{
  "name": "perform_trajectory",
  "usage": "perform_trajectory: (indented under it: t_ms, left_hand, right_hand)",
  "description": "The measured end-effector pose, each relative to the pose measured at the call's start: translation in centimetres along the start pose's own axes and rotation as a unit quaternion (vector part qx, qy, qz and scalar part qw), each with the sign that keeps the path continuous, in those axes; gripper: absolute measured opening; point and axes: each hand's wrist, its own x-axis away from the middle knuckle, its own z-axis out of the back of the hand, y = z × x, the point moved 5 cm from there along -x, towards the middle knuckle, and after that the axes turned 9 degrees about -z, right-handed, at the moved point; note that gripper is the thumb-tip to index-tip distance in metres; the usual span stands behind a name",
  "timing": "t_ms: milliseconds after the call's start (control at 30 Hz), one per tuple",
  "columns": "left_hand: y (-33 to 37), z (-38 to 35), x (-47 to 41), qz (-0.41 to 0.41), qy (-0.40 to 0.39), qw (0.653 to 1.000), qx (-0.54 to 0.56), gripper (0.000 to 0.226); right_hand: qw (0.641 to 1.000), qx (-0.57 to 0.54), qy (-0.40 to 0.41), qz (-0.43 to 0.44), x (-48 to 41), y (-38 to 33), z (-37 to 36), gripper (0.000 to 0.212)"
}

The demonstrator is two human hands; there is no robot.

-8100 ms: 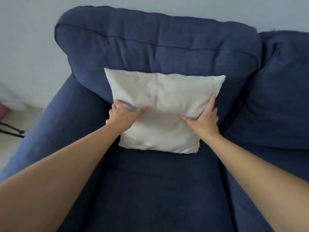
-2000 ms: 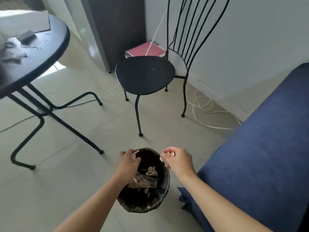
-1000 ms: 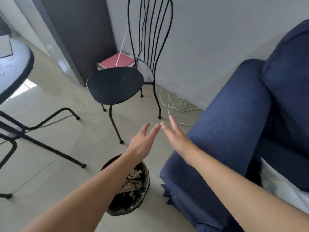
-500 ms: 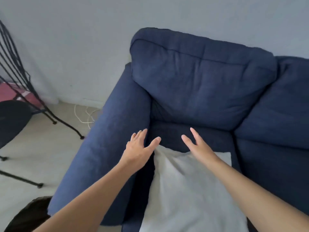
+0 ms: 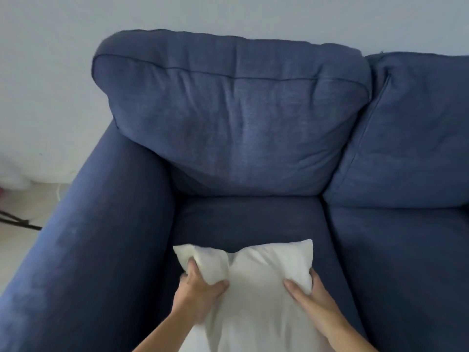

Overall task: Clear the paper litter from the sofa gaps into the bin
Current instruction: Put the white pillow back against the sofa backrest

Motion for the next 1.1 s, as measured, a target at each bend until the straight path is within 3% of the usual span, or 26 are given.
perform_trajectory:
  t_ms: [67,133,467,600,833,1100]
  left_hand:
    - [2.9,1.1,-0.7,-0.054,0.029,0.997,-0.045,0.088]
    - [6.0,2.8,-1.2,-0.106,0.071,0.99,-0.062,0.081]
    - [18.3,12.4,-5.2,-0.292,0.258,0.915,0.102,0.096]
    - [19.4,12.4,-7.6,-0.3,0.279,0.905,0.117,0.102]
    - [17.7,10.3,-12.9,-0.245,0.234,0.936,0.096,0.109]
    - [18.2,11.4,-12.7,-0.249,0.21,0.94,0.099,0.112]
  right_hand:
    - [0.999,0.0,0.021,0.038,-0.2,-2.4,0.5,0.074]
    - [0.996,-0.018,0.043,0.08,-0.3,-5.3,1.3,0.066]
    - [0.94,-0.119,0.1,0.303,-1.8,-21.9,5.9,0.082]
    - [0.934,-0.117,0.111,0.319,-4.2,-23.9,6.4,0.082]
    - [0.944,-0.067,0.094,0.309,-9.2,-23.1,5.8,0.083]
    - [0.951,-0.026,0.079,0.297,-9.8,-23.4,6.7,0.088]
